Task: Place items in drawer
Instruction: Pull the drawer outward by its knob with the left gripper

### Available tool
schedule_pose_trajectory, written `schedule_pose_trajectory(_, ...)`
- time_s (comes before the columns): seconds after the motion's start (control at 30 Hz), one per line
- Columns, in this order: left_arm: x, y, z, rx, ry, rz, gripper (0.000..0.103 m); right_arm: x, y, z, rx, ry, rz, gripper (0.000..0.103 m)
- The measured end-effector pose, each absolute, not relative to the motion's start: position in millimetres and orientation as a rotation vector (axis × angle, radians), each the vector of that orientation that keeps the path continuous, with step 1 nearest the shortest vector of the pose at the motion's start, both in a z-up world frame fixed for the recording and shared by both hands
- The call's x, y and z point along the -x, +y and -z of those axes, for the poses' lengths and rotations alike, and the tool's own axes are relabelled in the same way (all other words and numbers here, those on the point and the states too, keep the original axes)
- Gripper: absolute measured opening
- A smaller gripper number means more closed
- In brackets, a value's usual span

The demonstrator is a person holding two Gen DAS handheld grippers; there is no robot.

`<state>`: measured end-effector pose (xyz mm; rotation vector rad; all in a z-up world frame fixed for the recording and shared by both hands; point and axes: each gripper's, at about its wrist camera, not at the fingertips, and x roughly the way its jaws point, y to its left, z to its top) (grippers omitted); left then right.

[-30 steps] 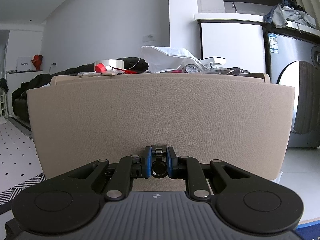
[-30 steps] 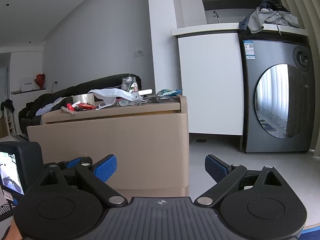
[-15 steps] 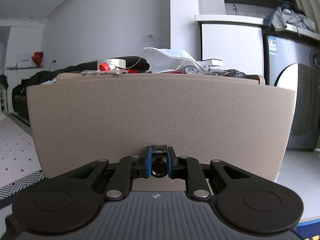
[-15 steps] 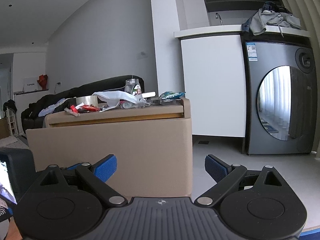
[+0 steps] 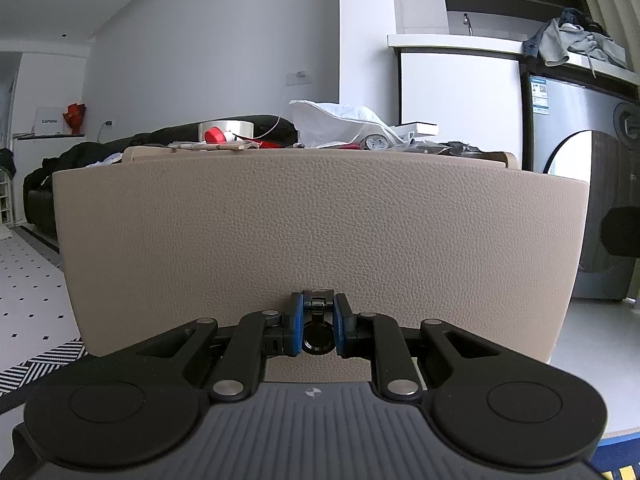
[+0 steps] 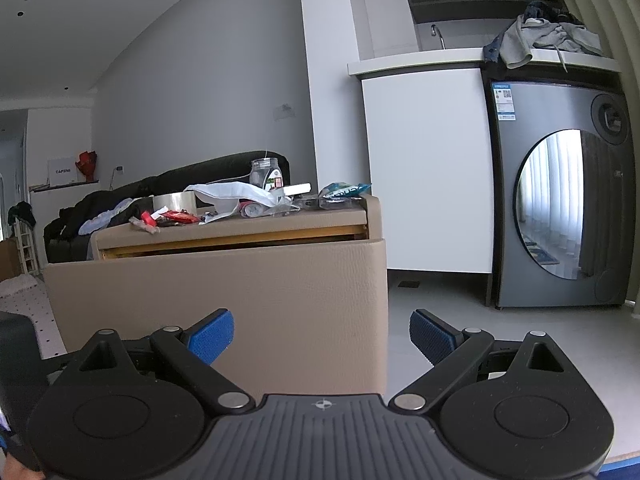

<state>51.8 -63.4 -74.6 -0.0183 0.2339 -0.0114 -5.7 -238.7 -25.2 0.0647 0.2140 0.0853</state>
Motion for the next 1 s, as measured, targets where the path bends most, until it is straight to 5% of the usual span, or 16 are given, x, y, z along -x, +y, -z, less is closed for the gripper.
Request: schedule_pose_trajectory(1.0,0,-57,73,0.031,0.238,0.042,0.017,16,-220,12,-0.007,0.229,-0.136,0.097)
